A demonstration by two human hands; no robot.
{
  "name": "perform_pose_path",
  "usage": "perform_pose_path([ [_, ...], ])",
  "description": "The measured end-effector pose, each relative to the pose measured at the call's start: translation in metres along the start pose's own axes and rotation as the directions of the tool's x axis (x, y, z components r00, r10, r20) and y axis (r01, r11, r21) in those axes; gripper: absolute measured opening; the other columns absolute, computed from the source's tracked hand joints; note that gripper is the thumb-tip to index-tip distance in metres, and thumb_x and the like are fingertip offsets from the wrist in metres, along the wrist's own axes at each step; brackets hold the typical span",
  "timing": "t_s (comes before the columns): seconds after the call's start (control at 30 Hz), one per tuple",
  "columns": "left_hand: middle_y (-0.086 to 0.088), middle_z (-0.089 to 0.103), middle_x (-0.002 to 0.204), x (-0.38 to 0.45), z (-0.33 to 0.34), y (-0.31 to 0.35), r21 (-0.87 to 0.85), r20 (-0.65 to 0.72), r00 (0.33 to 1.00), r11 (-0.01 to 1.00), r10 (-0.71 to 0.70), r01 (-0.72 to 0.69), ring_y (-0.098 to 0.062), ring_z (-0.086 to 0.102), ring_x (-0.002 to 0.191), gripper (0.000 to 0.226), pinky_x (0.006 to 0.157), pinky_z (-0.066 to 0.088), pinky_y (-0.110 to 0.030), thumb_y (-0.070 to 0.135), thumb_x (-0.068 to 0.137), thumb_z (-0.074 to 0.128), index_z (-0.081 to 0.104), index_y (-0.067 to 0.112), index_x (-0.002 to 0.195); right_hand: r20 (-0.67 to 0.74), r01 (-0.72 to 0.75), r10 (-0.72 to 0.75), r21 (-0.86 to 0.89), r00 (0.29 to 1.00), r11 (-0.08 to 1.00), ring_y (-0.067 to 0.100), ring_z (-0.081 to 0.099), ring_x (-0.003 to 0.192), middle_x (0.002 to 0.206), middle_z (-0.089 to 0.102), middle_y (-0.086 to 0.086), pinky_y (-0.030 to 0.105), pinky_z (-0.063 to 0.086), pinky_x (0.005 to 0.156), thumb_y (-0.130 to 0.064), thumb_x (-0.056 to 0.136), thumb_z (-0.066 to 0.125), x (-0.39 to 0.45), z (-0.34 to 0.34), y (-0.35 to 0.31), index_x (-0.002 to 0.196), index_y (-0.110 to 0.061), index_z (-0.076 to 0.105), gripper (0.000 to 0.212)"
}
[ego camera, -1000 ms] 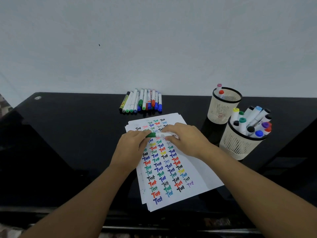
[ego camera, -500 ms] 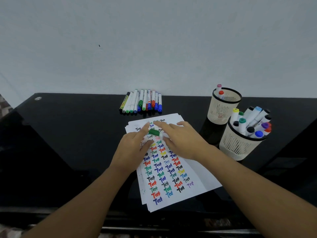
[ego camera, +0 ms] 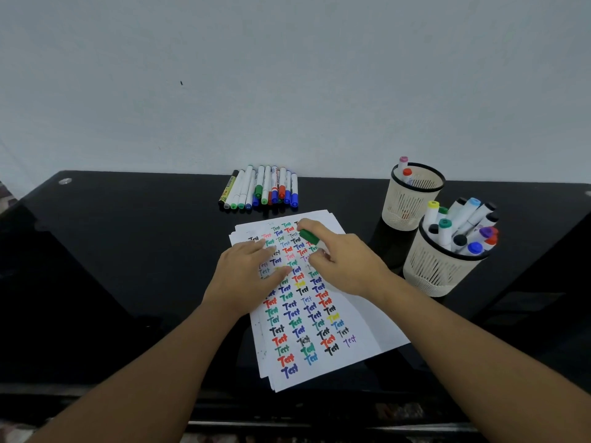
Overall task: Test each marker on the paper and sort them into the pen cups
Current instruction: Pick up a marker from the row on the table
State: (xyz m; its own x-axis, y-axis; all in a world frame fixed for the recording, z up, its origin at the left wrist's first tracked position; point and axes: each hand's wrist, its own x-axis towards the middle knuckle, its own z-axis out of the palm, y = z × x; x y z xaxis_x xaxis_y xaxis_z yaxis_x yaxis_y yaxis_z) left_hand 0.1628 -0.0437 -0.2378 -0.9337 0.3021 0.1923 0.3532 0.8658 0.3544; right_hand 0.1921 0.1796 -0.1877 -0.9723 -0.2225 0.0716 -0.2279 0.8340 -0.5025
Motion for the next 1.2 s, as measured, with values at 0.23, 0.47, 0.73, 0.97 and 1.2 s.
perform_pose_path([
  [0.23, 0.004, 0.040, 0.160, 0.001, -0.001, 0.001, 0.027, 0.040, 0.999, 1.000, -0.008, 0.007, -0.015, 0.030, 0.149, 0.083, 0.124, 0.021, -0.044, 0.085, 0.084, 0.042, 0.048, 0.034, 0.150, -0.024, -0.017, 0.022, 0.195, 0.999, 0.981, 0.017, 0.070, 0.089, 0.119, 0.065, -0.003, 0.039, 0.060, 0.083, -0.023, 0.112, 0.035, 0.000, -0.008, -0.008, 0.149, -0.050, 0.040, 0.046],
  [0.47, 0.006, 0.016, 0.169, 0.003, -0.003, 0.003, 0.077, 0.185, 0.982, 0.997, -0.044, 0.030, -0.016, 0.007, 0.156, 0.093, 0.125, 0.002, -0.045, 0.093, 0.079, 0.027, 0.027, 0.043, 0.157, -0.147, -0.003, 0.072, 0.423, 0.986, 0.906, 0.013, 0.069, 0.097, 0.113, 0.066, -0.008, 0.031, 0.060, 0.078, -0.013, 0.101, 0.060, 0.001, -0.028, -0.020, 0.131, -0.038, 0.045, 0.042],
  [0.73, 0.007, 0.013, 0.169, 0.004, -0.005, 0.003, 0.086, 0.215, 0.975, 0.996, -0.052, 0.034, -0.016, 0.005, 0.156, 0.093, 0.126, 0.001, -0.045, 0.093, 0.080, 0.027, 0.026, 0.042, 0.158, -0.404, -0.055, 0.131, 0.194, 0.905, 0.979, 0.011, 0.054, 0.066, 0.078, 0.064, 0.005, 0.032, 0.042, 0.059, -0.050, 0.108, 0.044, 0.009, -0.068, -0.038, 0.096, -0.015, 0.061, 0.040],
  [0.97, 0.007, 0.014, 0.169, 0.004, -0.004, 0.002, 0.100, 0.203, 0.978, 0.995, -0.042, 0.022, -0.016, 0.008, 0.156, 0.092, 0.126, 0.004, -0.045, 0.093, 0.080, 0.028, 0.026, 0.043, 0.158, -0.528, -0.095, 0.059, -0.041, 0.847, 0.995, 0.024, 0.065, 0.081, 0.092, 0.071, -0.002, 0.042, 0.053, 0.071, -0.036, 0.105, 0.055, 0.008, -0.123, -0.028, 0.125, -0.017, 0.046, 0.029],
  [1.2, 0.007, 0.015, 0.169, 0.005, -0.002, -0.001, 0.088, 0.200, 0.979, 0.996, -0.043, 0.025, -0.015, 0.008, 0.156, 0.094, 0.126, 0.004, -0.044, 0.094, 0.079, 0.029, 0.027, 0.044, 0.157, -0.576, -0.316, 0.261, 0.006, 0.774, 0.949, 0.021, 0.066, 0.079, 0.095, 0.069, 0.005, 0.042, 0.056, 0.072, -0.037, 0.102, 0.059, 0.008, -0.178, 0.023, 0.115, -0.017, 0.052, 0.025],
])
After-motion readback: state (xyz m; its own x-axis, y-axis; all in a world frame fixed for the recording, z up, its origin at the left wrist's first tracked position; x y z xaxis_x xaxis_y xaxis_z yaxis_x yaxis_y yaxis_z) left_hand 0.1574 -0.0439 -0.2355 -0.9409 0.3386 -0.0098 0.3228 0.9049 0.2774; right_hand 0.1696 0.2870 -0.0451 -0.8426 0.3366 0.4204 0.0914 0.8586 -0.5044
